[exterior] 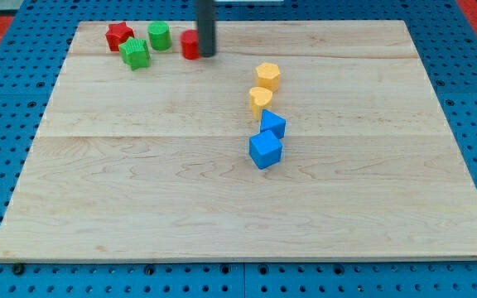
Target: Point your arm at the yellow hexagon
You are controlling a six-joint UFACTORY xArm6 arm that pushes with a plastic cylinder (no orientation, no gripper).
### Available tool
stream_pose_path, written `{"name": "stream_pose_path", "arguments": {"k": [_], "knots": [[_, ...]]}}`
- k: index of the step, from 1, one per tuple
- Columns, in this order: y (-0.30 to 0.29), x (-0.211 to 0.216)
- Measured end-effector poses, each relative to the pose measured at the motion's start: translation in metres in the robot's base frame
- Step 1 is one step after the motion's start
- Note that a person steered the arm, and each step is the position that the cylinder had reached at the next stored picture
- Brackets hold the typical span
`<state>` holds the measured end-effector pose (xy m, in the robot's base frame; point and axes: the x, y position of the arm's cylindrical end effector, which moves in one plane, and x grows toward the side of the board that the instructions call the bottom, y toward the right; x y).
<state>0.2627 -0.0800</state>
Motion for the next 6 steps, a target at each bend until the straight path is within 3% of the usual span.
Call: {"name": "stream_pose_path", "arguments": {"k": [2,3,4,6], "knots": [[0.124,0.01],[0.197,0.064],[0.171,0.087],[0.167,0.079]]}}
